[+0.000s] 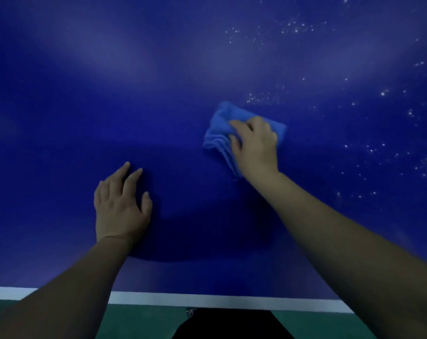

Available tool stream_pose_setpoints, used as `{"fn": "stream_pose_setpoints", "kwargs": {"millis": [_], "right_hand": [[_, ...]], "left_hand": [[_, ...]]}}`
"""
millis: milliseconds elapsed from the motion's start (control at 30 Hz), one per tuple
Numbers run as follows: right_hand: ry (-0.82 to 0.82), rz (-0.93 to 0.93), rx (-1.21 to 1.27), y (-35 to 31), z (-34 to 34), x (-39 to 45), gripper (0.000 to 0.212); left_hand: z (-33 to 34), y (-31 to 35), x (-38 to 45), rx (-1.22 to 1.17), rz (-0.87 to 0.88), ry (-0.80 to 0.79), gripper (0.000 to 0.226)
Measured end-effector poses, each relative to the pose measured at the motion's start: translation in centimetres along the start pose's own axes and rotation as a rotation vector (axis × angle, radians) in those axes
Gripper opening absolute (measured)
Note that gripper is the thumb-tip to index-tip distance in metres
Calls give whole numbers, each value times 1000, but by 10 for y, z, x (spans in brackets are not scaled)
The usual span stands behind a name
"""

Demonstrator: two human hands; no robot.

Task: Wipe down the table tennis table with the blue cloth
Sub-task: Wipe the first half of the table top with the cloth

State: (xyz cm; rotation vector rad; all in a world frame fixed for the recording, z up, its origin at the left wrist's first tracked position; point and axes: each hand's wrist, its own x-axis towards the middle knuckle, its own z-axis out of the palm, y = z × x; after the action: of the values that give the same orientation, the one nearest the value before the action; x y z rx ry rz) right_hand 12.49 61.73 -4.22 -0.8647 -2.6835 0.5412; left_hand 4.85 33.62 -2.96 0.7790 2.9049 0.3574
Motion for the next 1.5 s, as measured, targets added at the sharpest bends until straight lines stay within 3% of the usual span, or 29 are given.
{"fn": "stream_pose_setpoints", "kwargs": {"millis": [33,100,200,267,300,400,467,500,600,667,733,867,933,1033,1100,1167,1267,1333,1467,1500], "right_hand": [[-59,-106,-11,0,0,14,33],[-44,-44,-70,17,-4,43,35],[213,482,-67,54,-16,61,37],[300,639,-52,45,-12,49,38],[275,573,-44,33,-6,42,37],[27,79,12,5,5,35,35],[-19,-36,-9,14,0,57,34],[22,45,-41,26,-3,68,35],[253,520,-71,69,-20,77,36],[348,692,-35,67,-20,58,36],[326,579,-6,47,-9,41,35],[57,65,-4,33,0,66,35],[97,148,-56,55,-6,99,35],[309,552,-68,87,-17,122,37],[360,668,-57,80,-11,117,38],[300,516,-29,55,2,113,38],[116,125,4,28,16,134,35],[89,77,-57,36,13,169,34],[349,609,-54,81,-3,192,35],[379,668,-54,79,0,185,36]], "left_hand": [[0,0,0,2,2,3,58],[1,-1,0,7,7,2,58],[1,-1,1,13,5,-5,59],[1,-1,1,14,4,-5,58],[1,-1,1,14,1,-4,58],[2,-2,1,10,2,4,58],[2,-2,0,10,7,5,58],[2,-2,1,10,10,5,57],[3,-2,1,17,5,25,56],[3,3,5,23,-20,66,54],[3,15,22,25,-54,114,49],[9,43,81,-3,-30,104,44],[14,54,115,8,10,75,50],[20,65,156,50,29,19,56],[25,68,169,65,22,-8,57],[28,68,174,71,23,-13,57],[28,66,173,49,22,-9,56],[27,66,173,37,15,-6,57],[26,70,172,38,2,-23,61],[25,70,171,37,0,-27,61]]}}
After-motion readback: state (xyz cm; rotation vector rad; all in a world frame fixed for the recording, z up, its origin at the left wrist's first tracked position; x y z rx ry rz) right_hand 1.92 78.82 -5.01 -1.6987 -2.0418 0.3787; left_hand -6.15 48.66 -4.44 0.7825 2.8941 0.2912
